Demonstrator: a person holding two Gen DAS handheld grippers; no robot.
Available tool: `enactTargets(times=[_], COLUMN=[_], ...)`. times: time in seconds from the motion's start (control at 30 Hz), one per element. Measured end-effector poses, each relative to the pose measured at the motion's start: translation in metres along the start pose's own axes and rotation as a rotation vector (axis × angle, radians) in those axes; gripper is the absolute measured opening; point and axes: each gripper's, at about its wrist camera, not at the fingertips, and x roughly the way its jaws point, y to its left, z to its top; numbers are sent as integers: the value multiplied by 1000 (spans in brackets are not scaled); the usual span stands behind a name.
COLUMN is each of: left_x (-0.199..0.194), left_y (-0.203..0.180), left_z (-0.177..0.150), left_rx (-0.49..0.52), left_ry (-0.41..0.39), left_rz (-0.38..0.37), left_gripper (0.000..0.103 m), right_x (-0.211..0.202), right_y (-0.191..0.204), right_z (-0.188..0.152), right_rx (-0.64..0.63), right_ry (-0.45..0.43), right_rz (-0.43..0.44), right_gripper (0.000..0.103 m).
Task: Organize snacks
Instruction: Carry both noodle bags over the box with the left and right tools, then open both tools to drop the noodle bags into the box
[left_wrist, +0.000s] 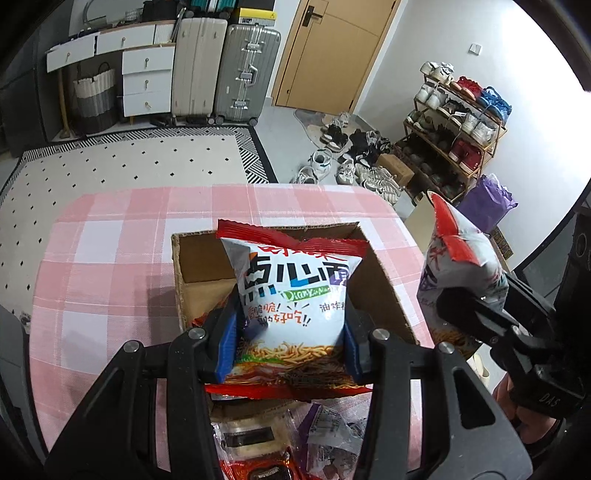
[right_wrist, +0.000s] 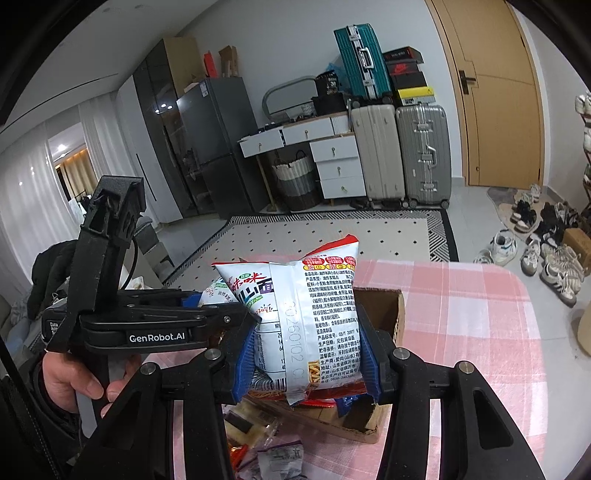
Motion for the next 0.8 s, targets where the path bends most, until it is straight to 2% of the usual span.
enactTargets(times=[0.47, 0.53, 0.6, 0.63, 0.67, 0.8], left_x=[71, 79, 79, 76, 73, 64], left_y=[17, 19, 23, 25, 26, 29], left_z=[2, 3, 2, 1, 1, 0], left_rx=[-21, -20, -17, -14, -12, -35], left_ry=[74, 88, 65, 47, 26, 8], left_rz=[14, 25, 53, 69, 70, 52], left_gripper=[43, 50, 73, 78, 80, 81], right_x=[51, 56, 56, 54, 51, 35], right_y=[-27, -29, -29, -30, -29, -25], right_z=[-14, -17, -17, -17, -17, -16], right_rx=[33, 26, 28, 36, 36, 17], right_ry=[75, 79, 78, 80, 72, 40], right_rz=[-26, -48, -60, -53, -44, -61], right_gripper=[50, 54, 60, 60, 60, 65])
